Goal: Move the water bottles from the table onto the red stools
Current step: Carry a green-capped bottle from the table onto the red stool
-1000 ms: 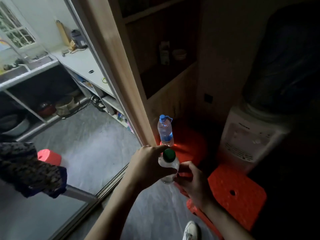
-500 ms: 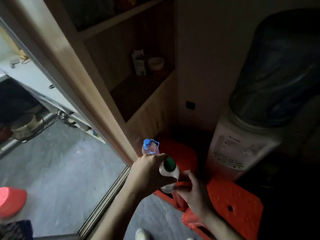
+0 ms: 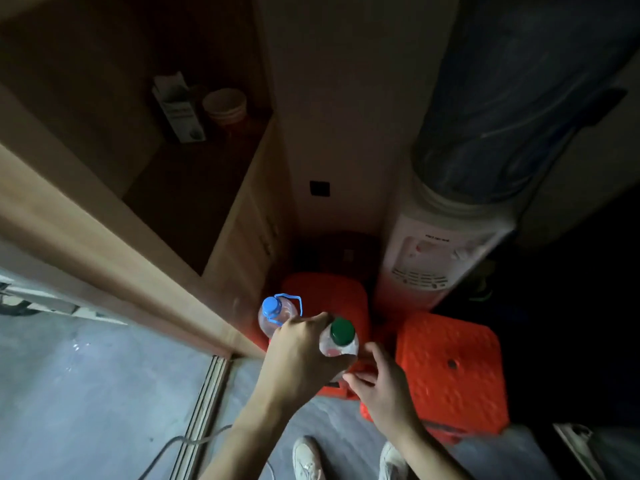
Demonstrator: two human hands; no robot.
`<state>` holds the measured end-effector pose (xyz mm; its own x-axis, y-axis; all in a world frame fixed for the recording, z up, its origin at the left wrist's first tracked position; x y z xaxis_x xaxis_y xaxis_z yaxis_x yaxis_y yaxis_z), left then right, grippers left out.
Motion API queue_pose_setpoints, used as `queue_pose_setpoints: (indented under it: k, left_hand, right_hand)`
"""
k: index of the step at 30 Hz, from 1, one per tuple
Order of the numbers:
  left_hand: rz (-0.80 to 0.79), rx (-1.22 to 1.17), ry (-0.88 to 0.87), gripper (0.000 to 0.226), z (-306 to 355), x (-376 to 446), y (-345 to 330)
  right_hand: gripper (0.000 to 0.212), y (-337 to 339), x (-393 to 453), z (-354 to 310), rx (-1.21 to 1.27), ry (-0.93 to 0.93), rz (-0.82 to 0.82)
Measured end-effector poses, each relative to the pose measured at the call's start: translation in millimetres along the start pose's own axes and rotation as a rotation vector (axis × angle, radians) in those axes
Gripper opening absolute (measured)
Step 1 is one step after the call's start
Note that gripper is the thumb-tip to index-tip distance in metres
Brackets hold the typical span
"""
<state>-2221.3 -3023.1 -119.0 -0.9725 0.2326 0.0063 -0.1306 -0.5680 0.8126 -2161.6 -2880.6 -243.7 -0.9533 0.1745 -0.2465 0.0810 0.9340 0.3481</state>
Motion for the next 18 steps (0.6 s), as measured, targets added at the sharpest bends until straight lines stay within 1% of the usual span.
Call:
queue_pose_setpoints:
  k: [3,5,9,14,18]
  left_hand:
    - [-0.037,-0.037,-0.006,0.037,-17,-1,-22]
    - [-0.064,-0.072,0.004,0.039,-30,-1,-41]
    - [-0.086,-0.170,0.065,0.033,-55,2,-85]
    - [-0.061,-0.129,0.054,0.034,-75,17,-131]
    - [-0.066,-0.102,0.075,0.038,-92,34,-166]
  right_hand:
    - [0.040,-8,3,22,-0.034,-0.041,0.032]
    - [0.039,-13,7,42,-0.047,-0.086,0.020]
    - [0.040,-20,23,79,-0.090,-0.133,-0.007]
    - [0.037,-26,56,124,-0.102,-0.175,-0.045]
    - [0.035,-30,89,145,-0.138,-0.136,-0.034]
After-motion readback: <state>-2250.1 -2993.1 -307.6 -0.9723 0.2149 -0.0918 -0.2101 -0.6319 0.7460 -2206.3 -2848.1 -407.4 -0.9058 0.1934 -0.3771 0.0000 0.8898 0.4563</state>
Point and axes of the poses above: each hand's wrist, its own x-axis towards the middle knuckle, its own y-axis out of the back of the hand, z = x × y, the point moved 8 cm from there along x, towards the middle knuckle, and after that the axes turned 3 degrees about z, right-handed, at the moved point
